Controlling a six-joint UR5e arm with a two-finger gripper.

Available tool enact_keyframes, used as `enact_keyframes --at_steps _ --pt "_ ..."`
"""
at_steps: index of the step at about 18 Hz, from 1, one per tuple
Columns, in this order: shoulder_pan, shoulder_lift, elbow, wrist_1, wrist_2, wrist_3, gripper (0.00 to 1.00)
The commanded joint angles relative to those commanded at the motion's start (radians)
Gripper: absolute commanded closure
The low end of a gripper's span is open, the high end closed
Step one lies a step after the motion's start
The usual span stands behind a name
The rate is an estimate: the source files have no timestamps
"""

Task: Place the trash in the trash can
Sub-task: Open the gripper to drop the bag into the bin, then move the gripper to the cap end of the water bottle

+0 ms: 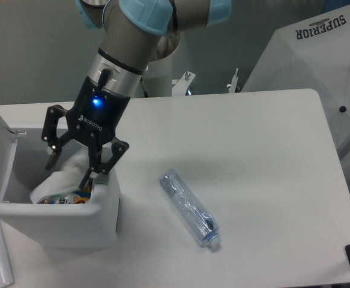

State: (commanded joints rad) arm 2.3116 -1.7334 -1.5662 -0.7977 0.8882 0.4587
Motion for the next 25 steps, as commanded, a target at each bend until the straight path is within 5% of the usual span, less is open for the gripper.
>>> enact_keyframes --at_steps 5,11,19,21,25 --pt "0.104 -0.012 0.038 0.002 0.000 0.003 0.00" --pt "0.273 -0.193 0.152 -0.002 -0.002 0.003 0.00" --pt "0.336 -0.366 0.213 -0.012 0.009 0.063 0.00" --pt "0.334 -0.406 0.276 -0.053 0.011 0.060 0.00" --pt "0.327 -0.480 0.411 -0.240 0.075 0.061 0.00"
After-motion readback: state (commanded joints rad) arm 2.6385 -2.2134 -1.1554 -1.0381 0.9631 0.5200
